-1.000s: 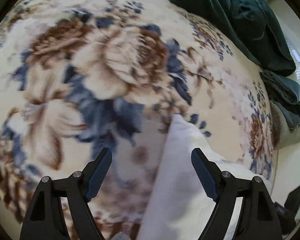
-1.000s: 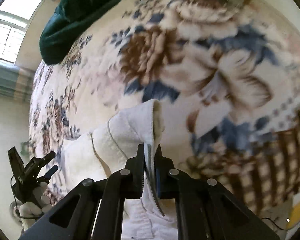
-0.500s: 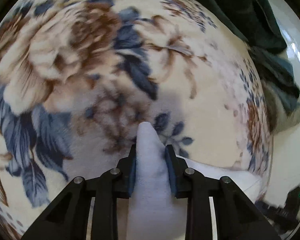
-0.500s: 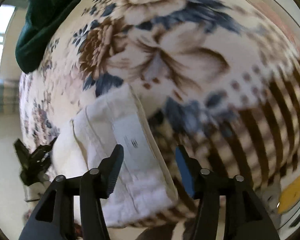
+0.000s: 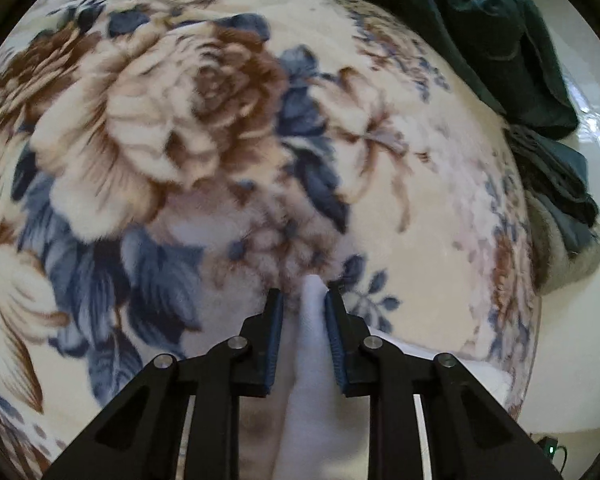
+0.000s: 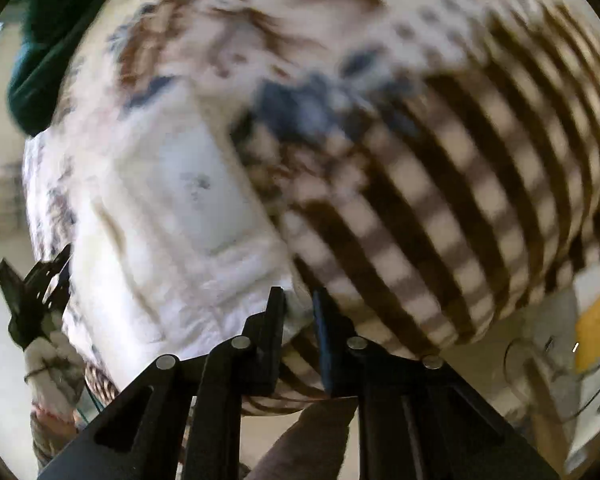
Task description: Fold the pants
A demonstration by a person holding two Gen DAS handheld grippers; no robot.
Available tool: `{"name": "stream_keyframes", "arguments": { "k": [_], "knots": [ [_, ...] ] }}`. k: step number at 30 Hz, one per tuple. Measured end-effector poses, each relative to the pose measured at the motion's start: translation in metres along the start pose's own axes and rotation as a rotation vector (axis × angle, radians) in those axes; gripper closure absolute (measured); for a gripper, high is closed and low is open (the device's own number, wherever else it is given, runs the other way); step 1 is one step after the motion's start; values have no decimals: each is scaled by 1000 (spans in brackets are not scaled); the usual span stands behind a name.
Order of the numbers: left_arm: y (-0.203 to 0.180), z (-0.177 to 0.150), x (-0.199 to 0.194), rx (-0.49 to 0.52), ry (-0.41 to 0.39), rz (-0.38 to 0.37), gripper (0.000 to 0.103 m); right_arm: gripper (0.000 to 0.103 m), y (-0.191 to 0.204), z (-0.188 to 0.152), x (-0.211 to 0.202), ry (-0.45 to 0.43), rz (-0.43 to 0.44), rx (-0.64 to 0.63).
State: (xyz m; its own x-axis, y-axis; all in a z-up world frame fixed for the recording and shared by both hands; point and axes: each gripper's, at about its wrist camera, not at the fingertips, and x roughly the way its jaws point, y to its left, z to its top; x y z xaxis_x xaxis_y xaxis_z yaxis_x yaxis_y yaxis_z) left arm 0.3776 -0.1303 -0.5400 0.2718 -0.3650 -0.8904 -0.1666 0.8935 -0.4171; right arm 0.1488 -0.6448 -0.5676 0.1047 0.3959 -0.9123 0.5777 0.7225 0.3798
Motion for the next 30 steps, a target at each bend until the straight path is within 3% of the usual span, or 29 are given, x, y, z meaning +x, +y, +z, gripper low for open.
{"name": "stream_keyframes", "arguments": {
  "k": [1, 2, 3, 4, 6, 8, 11, 13, 14, 15, 18, 22, 24, 25, 26, 27, 28, 30],
  "knots": [
    [-3, 2, -4, 15, 2, -1, 83, 63, 4, 4, -6, -10, 17, -21],
    [-7, 3, -10, 31, 3, -3, 81, 35, 9, 10, -15, -39, 54, -40],
    [-10, 3, -16, 41, 1, -11, 72, 16, 15, 16, -21, -72, 100, -59],
    [-13, 3, -22, 44, -6, -24, 66, 14, 20, 23, -22, -88, 126, -72],
    [-17, 0, -32, 47, -23, -63, 36, 14, 32, 40, -21, -112, 161, -93],
    [-21, -4, -30, 50, -12, -85, 34, 14, 41, 60, -6, -103, 190, -84],
    [-24, -12, -10, 59, 31, -50, 34, 15, 48, 83, 31, -46, 224, -47],
    [-23, -20, 6, 67, 61, -31, 35, 36, 56, 88, 43, -56, 203, -70],
    [-23, -23, 7, 82, 48, -28, 57, 77, 63, 86, 41, -89, 167, -91],
    [-25, -28, 7, 119, 25, -8, 73, 92, 69, 84, 37, -114, 106, -119],
    [-20, -33, 2, 136, -17, -16, 79, 93, 83, 80, 24, -196, 59, -170],
    [4, -25, 14, 11, 33, -49, 78, 87, 84, 83, 33, -119, 26, -171],
    [4, -22, 11, -22, 53, -81, 73, 56, 76, 80, 22, -88, 55, -137],
    [3, -23, 6, -31, 63, -88, 69, 46, 71, 72, 13, -92, 97, -119],
    [2, -24, -2, -29, 70, -79, 53, 29, 65, 62, 1, -106, 140, -96],
    [2, -26, -12, -25, 62, -82, 45, 27, 60, 52, -6, -116, 167, -76],
    [2, -32, -26, -24, 41, -114, 29, 27, 52, 39, -16, -121, 189, -46],
    [3, -43, -38, -22, 44, -148, 24, 27, 33, 5, -23, -109, 218, 44]
  ]
}}
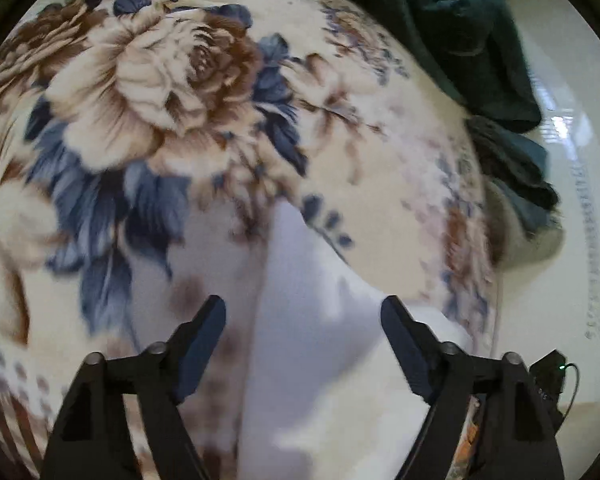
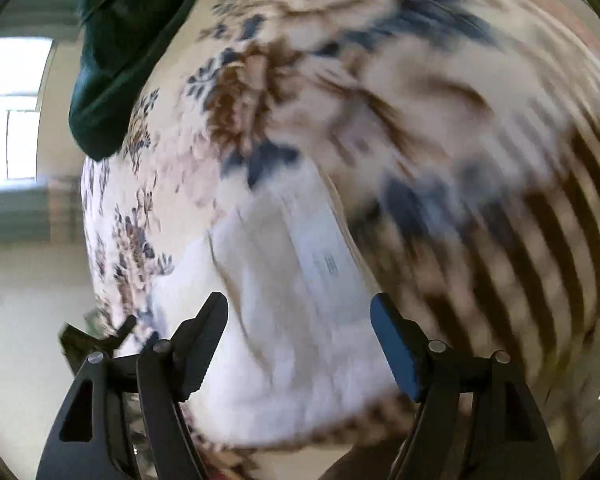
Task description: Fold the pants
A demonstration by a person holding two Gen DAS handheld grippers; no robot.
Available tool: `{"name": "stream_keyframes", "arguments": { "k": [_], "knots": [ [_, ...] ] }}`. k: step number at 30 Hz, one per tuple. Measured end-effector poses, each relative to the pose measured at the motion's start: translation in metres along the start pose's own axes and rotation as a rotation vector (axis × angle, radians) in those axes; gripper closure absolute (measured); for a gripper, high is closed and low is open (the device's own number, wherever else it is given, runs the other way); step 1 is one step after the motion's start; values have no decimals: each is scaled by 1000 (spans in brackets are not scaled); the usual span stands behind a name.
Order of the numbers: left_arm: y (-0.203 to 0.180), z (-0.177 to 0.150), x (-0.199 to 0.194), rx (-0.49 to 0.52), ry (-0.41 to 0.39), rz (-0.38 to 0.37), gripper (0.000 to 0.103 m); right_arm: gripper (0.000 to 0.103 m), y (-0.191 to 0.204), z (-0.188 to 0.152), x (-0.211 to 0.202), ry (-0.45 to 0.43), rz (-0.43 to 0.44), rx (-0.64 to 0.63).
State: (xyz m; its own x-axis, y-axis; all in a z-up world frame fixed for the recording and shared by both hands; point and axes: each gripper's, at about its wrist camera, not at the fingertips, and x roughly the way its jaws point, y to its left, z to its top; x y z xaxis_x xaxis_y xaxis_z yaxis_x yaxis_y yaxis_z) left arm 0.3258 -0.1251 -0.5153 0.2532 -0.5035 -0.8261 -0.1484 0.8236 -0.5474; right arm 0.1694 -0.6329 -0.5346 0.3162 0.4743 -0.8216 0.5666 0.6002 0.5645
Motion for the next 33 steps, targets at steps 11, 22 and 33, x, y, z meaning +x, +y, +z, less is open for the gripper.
{"name": "stream_keyframes", "arguments": {
  "k": [11, 22, 33],
  "knots": [
    [16, -78, 29, -48, 136, -30, 24, 25, -38, -74, 98, 111, 241, 170],
    [20, -76, 37, -36, 157, -48, 23, 25, -26, -68, 121, 82, 270, 95],
    [22, -75, 40, -23, 159, -35, 22, 16, -1, -59, 135, 149, 286, -14]
  ]
}}
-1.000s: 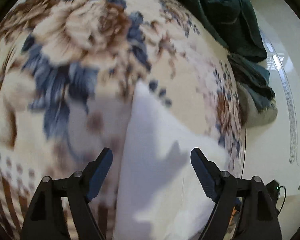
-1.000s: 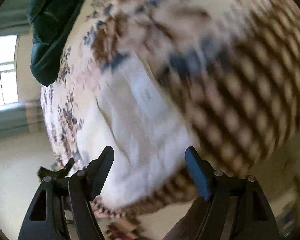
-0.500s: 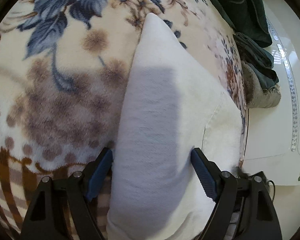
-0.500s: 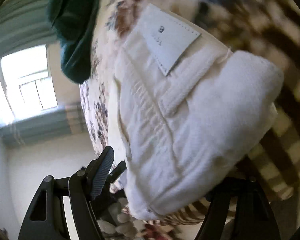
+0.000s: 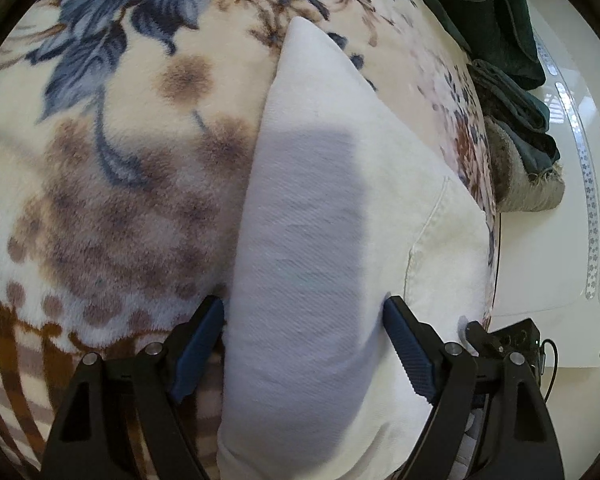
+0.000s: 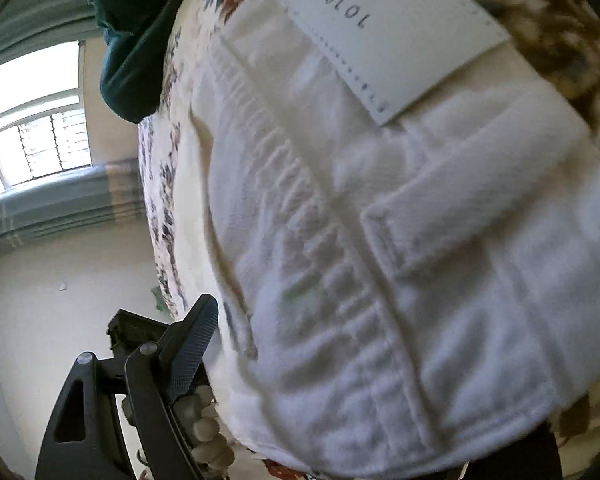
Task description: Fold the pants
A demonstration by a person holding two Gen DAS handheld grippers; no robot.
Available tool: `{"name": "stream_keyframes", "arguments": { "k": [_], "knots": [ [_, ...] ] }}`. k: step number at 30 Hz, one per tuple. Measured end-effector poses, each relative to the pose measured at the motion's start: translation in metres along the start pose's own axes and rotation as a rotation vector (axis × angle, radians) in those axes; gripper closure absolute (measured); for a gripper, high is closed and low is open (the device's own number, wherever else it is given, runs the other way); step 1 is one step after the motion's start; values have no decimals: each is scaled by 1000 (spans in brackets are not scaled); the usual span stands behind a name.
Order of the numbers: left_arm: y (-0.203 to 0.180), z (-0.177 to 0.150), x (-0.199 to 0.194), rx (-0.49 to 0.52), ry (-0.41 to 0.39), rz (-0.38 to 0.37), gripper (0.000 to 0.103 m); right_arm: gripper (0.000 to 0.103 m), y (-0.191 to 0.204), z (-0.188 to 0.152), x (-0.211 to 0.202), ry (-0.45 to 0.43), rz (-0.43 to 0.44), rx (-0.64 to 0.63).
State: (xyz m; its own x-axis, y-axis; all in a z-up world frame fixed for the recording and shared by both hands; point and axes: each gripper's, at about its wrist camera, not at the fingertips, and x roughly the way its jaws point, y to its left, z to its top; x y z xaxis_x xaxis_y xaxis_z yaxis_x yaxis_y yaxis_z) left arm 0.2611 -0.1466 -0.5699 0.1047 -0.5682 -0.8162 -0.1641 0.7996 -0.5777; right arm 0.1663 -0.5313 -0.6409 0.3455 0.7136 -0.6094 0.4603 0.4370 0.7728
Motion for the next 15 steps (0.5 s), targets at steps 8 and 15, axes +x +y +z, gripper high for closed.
{"name": "stream_keyframes", "arguments": {
  "k": [8, 15],
  "knots": [
    [-3, 3, 7, 7, 9, 10, 19, 21, 14, 2, 10, -5, -72, -59],
    [-30, -4, -4, 71, -57, -17, 66, 59, 40, -11, -7, -74, -104, -117]
  ]
}}
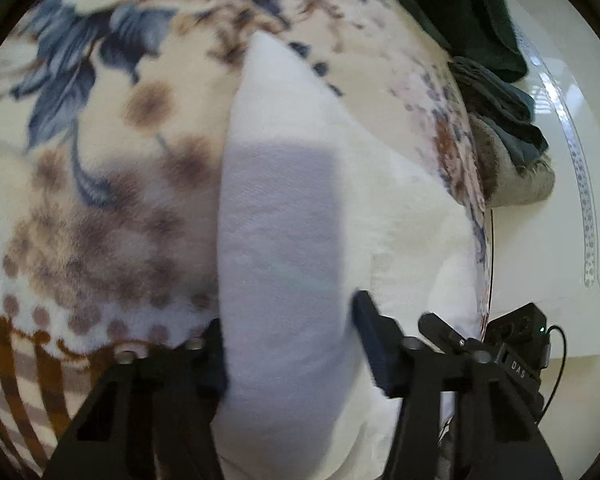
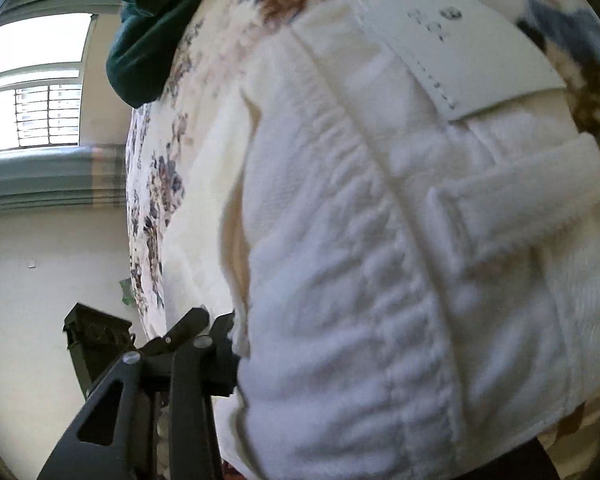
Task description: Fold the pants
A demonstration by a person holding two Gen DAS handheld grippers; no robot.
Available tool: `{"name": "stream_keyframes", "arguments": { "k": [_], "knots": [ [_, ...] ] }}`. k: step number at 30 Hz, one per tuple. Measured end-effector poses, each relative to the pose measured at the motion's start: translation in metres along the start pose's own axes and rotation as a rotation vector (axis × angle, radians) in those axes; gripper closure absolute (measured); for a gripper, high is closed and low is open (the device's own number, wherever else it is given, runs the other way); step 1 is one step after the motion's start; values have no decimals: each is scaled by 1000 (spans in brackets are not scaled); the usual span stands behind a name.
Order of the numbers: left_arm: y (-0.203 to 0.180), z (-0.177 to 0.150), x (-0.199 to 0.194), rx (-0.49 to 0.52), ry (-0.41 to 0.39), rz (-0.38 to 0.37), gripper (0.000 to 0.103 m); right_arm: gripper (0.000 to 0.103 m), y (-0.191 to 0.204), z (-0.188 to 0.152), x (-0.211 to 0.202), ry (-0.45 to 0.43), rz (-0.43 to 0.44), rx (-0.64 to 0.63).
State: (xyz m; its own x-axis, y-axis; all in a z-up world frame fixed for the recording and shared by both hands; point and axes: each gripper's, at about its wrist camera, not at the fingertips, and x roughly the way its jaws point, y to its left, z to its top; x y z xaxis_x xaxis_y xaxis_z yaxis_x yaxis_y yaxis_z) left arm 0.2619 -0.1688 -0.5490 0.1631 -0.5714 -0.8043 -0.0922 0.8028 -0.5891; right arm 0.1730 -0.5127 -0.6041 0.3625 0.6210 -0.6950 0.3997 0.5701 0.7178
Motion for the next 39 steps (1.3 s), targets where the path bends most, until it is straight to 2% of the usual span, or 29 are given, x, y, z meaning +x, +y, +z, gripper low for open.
{"name": "stream_keyframes", "arguments": {
  "k": [3, 7, 13, 18, 21, 27, 31, 35, 39],
  "knots": [
    [-8, -3, -11, 4, -33, -22, 75, 61, 12, -3, -13, -26, 1, -12],
    [-22, 0, -31, -6, -63, -48, 78, 62, 38, -4, -35, -52, 8, -46],
    [-46, 17, -74, 5, -63, -75, 78, 62, 92, 4, -61, -71, 21, -89],
    [-55, 44, -122, 23, -103, -74, 78, 62, 164, 20, -55, -86, 52, -132],
    [-49, 74, -149, 23, -149, -77, 78, 62, 208, 32, -36, -102, 72, -165],
    [-4, 157, -197, 28, -241, -83, 78, 63, 313, 60, 48, -121, 96, -234],
    [48, 223, -225, 2, -276, -91, 78, 63, 376, 76, 112, -126, 103, -257],
    [108, 294, -244, -22, -300, -95, 78, 63, 439, 96, 195, -124, 106, -286],
    [165, 360, -255, -32, -319, -75, 78, 63, 485, 112, 277, -110, 111, -301]
  ]
}}
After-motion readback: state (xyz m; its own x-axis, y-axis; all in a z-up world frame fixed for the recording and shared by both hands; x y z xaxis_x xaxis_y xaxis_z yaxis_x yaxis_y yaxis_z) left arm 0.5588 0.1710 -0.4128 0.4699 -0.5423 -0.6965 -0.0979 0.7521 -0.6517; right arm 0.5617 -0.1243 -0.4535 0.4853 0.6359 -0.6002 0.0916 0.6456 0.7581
